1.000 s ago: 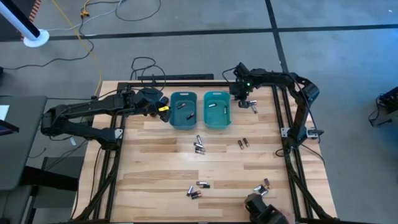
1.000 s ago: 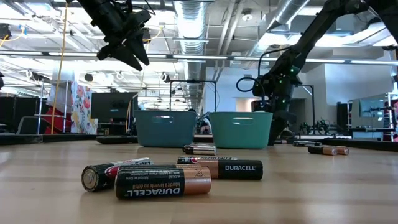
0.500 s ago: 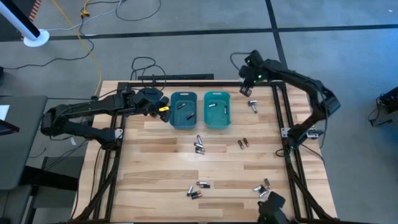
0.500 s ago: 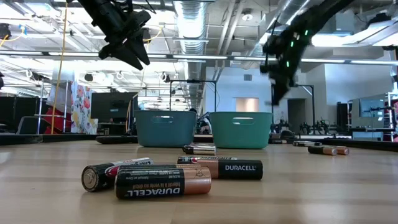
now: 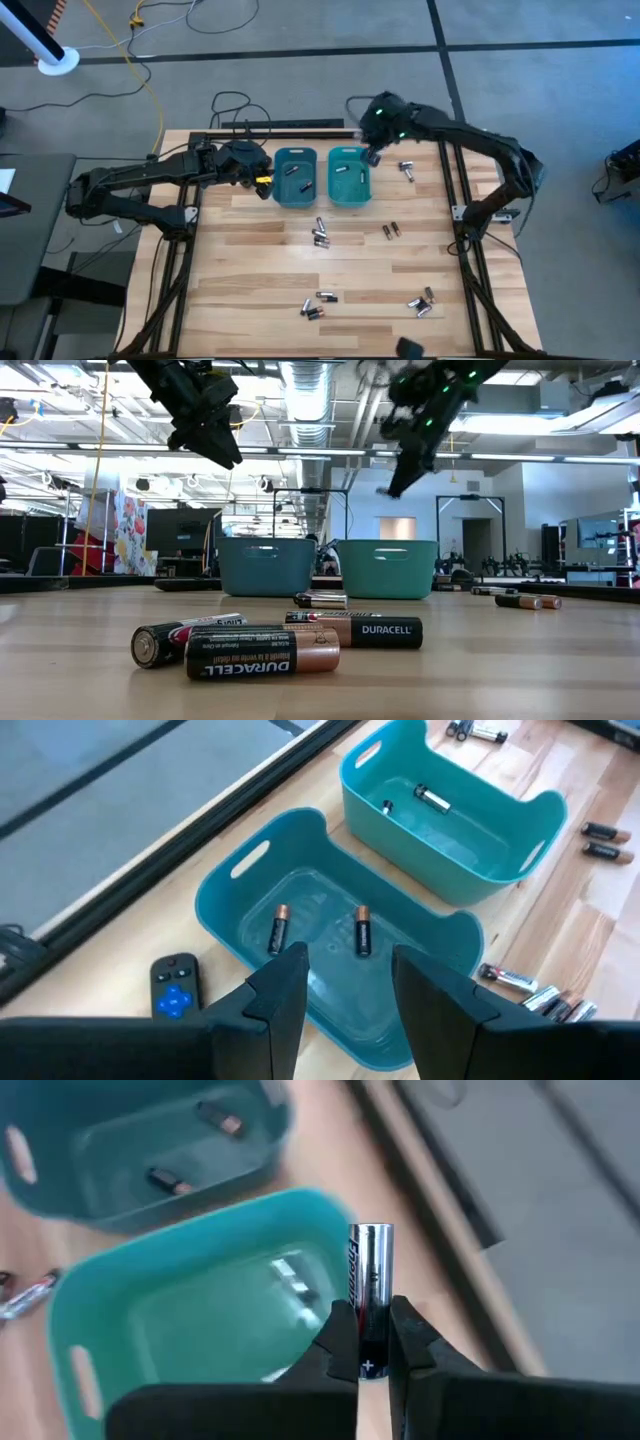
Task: Sort batteries
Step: Put the silver battery into the green bin
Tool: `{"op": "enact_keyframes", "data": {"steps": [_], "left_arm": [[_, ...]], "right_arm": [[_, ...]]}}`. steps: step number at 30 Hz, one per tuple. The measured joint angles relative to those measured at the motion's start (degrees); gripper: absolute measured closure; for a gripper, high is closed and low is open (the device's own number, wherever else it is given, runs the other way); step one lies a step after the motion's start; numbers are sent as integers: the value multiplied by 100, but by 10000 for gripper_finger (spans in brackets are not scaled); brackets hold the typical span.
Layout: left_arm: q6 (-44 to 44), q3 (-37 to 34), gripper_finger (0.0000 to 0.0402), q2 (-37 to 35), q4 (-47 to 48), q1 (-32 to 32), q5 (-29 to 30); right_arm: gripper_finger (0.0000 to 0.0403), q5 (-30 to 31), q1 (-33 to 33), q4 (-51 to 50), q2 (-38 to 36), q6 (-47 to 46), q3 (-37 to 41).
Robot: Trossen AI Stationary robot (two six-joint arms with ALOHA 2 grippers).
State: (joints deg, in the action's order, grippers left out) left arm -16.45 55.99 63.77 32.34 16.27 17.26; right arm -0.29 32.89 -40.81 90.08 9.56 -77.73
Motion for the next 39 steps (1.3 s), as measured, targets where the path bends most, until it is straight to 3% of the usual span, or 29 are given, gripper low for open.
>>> {"op": "enact_keyframes", "data": {"steps": [10, 16, 31, 39], "left_arm": [[-173, 0, 260, 0, 8, 0, -20], [-201, 0, 260, 0, 18, 0, -45], [-201, 0, 260, 0, 30, 0, -46], [-201, 0, 260, 0, 28, 0, -46]], "right_arm": [[375, -3, -300, -328, 1585, -356, -191], [360, -88, -395, -627, 2167, -377, -462], [282, -112, -236, -648, 2121, -975, -509], [258, -110, -197, -1312, 1781, -1275, -797]]}}
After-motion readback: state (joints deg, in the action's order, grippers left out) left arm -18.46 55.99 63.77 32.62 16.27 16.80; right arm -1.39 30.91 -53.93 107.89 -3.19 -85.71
